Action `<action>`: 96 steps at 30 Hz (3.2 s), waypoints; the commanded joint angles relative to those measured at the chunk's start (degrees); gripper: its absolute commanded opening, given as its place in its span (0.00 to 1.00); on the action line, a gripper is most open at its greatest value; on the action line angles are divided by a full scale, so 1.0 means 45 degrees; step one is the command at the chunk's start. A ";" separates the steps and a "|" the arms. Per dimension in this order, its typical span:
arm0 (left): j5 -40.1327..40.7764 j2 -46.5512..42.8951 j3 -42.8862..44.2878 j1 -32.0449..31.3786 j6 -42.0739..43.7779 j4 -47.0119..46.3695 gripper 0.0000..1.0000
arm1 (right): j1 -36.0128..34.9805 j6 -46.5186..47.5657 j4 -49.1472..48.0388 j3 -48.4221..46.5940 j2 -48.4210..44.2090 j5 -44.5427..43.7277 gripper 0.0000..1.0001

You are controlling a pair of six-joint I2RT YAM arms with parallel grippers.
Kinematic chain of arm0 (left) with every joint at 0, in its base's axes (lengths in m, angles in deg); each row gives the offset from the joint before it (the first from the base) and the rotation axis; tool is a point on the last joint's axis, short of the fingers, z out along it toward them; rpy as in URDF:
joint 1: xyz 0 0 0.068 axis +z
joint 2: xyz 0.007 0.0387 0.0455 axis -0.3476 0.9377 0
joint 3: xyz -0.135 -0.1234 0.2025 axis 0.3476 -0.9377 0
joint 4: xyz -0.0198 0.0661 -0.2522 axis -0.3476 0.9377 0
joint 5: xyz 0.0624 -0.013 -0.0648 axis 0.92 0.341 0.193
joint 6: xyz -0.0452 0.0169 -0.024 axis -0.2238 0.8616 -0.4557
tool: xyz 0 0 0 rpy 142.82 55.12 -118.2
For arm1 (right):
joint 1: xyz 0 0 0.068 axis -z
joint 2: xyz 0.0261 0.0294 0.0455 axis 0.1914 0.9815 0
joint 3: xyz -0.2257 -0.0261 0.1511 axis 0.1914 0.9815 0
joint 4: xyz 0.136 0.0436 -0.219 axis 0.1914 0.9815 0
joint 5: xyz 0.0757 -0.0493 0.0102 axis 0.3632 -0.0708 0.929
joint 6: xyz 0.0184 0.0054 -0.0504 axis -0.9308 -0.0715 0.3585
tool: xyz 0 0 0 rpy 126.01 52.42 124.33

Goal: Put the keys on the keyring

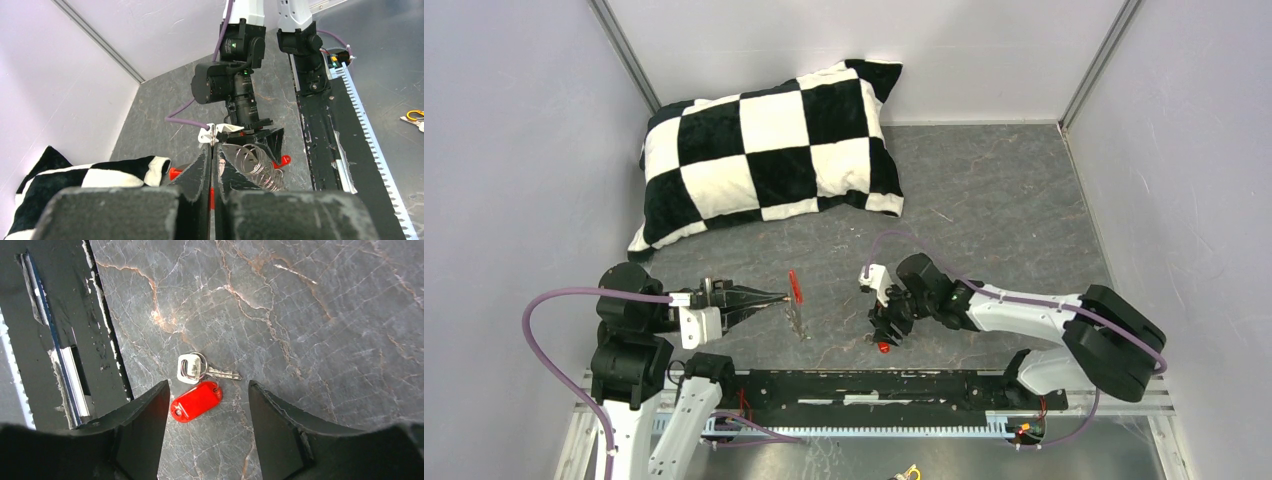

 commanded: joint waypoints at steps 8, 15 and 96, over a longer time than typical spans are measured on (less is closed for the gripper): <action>0.0157 0.0104 0.0413 0.0072 -0.0530 -0.0140 0.02 | -0.0264 0.0103 -0.0522 -0.1067 0.1046 0.0852 0.61; 0.0196 0.0086 0.0437 0.0072 -0.0586 -0.0142 0.02 | -0.0492 0.0128 -0.0603 -0.1028 0.1503 0.1086 0.52; 0.0742 -0.0031 0.0974 0.0072 -0.0833 -0.0115 0.02 | -0.3722 0.0059 0.1121 -0.0821 0.0637 -0.5436 0.00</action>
